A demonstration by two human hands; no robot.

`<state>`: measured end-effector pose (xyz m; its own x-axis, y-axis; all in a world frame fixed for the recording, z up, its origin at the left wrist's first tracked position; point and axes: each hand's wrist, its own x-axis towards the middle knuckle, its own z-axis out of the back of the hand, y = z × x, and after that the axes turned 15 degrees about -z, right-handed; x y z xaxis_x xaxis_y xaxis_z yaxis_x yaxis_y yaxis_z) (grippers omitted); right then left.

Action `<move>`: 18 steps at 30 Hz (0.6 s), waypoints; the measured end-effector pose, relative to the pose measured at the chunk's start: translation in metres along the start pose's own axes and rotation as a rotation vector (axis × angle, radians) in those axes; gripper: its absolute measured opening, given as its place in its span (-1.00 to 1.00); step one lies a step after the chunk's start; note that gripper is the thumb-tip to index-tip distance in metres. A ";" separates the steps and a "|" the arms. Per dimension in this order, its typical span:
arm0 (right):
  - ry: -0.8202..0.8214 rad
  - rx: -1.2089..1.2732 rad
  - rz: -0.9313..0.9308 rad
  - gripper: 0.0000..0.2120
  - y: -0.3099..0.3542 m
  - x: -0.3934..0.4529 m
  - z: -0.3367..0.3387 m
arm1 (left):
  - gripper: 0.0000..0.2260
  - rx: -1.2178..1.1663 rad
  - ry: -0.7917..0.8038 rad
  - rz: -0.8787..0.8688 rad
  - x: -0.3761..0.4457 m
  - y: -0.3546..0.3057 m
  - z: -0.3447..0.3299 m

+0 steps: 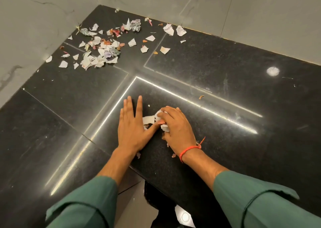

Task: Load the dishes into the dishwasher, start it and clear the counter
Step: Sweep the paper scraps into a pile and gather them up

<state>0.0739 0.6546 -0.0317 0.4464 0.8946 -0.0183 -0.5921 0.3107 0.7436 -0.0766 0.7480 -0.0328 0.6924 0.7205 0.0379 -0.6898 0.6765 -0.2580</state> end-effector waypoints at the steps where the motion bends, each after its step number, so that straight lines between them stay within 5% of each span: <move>1: 0.008 0.004 -0.003 -0.43 0.000 0.000 0.000 | -0.10 0.017 -0.017 -0.016 0.007 0.002 -0.001; 10: 0.032 0.021 -0.020 -0.28 0.001 0.001 0.001 | -0.31 0.067 0.043 -0.100 0.032 0.013 -0.002; 18: -0.097 0.129 -0.057 -0.56 0.004 -0.001 0.005 | -0.44 -0.196 0.021 -0.288 -0.014 -0.038 -0.006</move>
<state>0.0744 0.6533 -0.0256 0.5430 0.8397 -0.0025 -0.4757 0.3100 0.8232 -0.0582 0.7114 -0.0296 0.8585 0.4993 0.1170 -0.4128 0.8081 -0.4201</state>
